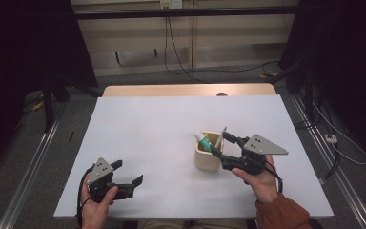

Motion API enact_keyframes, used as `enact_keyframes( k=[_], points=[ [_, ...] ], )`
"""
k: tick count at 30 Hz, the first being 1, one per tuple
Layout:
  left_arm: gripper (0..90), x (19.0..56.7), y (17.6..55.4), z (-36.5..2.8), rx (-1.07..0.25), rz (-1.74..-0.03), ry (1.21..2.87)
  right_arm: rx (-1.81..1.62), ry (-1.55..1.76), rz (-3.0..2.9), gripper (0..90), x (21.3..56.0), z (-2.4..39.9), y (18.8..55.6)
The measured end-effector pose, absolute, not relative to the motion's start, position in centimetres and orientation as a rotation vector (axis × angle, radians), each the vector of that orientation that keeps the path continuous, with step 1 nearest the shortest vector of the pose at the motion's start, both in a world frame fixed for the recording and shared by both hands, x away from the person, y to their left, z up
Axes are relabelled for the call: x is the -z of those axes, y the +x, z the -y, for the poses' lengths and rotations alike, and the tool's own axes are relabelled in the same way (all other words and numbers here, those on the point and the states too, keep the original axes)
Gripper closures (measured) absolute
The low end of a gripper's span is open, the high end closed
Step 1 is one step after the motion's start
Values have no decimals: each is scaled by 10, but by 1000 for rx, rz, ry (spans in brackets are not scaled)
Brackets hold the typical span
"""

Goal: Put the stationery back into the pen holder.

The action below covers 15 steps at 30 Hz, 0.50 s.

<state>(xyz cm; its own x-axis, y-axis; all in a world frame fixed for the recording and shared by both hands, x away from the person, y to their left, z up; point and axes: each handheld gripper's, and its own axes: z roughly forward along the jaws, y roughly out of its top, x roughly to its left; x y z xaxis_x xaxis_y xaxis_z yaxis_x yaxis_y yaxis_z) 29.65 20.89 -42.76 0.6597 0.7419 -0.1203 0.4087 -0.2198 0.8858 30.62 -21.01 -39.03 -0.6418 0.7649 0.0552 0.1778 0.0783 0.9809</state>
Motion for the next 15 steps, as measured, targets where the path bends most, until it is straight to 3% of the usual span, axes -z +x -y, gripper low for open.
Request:
enact_keyframes(
  k=[5,15],
  points=[
    [53,428,297,-209,-403,-920,1840,-1554,985,-1899,175,393,216,303],
    [53,426,296,-209,-413,-917,1838,-1468,1070,-1934,106,405,237,297]
  ],
)
